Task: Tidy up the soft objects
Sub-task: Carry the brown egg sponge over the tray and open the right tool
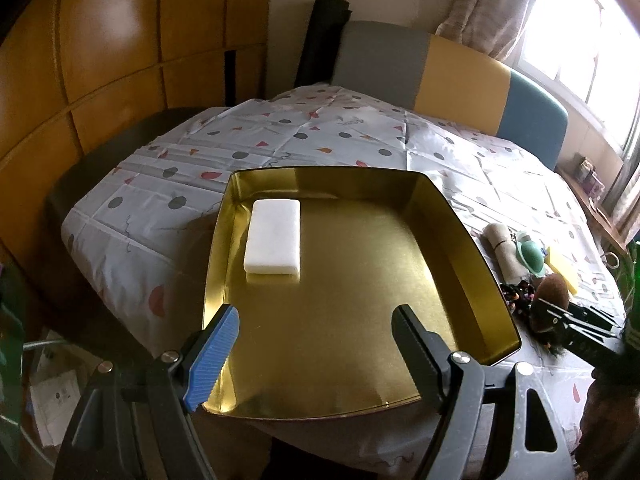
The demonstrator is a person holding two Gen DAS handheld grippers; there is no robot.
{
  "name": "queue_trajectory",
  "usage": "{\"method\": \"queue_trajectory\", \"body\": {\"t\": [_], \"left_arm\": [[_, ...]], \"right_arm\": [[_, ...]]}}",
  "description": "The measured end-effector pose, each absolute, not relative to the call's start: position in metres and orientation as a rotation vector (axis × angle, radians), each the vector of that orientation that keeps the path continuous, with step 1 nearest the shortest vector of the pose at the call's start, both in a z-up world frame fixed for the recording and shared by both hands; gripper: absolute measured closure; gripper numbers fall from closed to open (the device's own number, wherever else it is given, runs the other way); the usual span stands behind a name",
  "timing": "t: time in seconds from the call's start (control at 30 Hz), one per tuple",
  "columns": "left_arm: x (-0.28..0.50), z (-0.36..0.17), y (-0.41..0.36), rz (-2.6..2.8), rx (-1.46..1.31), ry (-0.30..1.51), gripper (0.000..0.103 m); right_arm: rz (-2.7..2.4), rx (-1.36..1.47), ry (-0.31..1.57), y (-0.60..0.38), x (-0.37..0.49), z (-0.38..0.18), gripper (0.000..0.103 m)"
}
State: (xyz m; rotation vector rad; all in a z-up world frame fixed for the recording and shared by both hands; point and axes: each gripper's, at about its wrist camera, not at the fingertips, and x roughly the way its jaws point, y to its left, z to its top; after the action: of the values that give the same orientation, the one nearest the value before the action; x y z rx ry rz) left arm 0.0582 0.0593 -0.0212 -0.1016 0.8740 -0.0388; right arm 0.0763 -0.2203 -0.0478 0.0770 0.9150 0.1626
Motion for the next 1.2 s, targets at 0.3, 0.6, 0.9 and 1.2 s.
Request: {"method": "queue_trajectory", "body": {"t": [0.3, 0.6, 0.9, 1.2], "left_arm": [[0.054, -0.021, 0.067, -0.020, -0.104, 0.872, 0.023], [0.050, -0.017, 0.081, 0.009, -0.124, 0.868, 0.023], [0.049, -0.018, 0.100, 0.063, -0.142, 0.864, 0.023], [0.047, -0.018, 0.106, 0.079, -0.149, 0.860, 0.023]], "right_arm": [[0.309, 0.075, 0.875, -0.176, 0.087, -0.023, 0.058], [0.467, 0.047, 0.941, -0.111, 0.108, -0.033, 0.057], [0.524, 0.014, 1.050, -0.054, 0.130, -0.067, 0.057], [0.523, -0.008, 1.088, -0.029, 0.143, -0.079, 0.050]]}}
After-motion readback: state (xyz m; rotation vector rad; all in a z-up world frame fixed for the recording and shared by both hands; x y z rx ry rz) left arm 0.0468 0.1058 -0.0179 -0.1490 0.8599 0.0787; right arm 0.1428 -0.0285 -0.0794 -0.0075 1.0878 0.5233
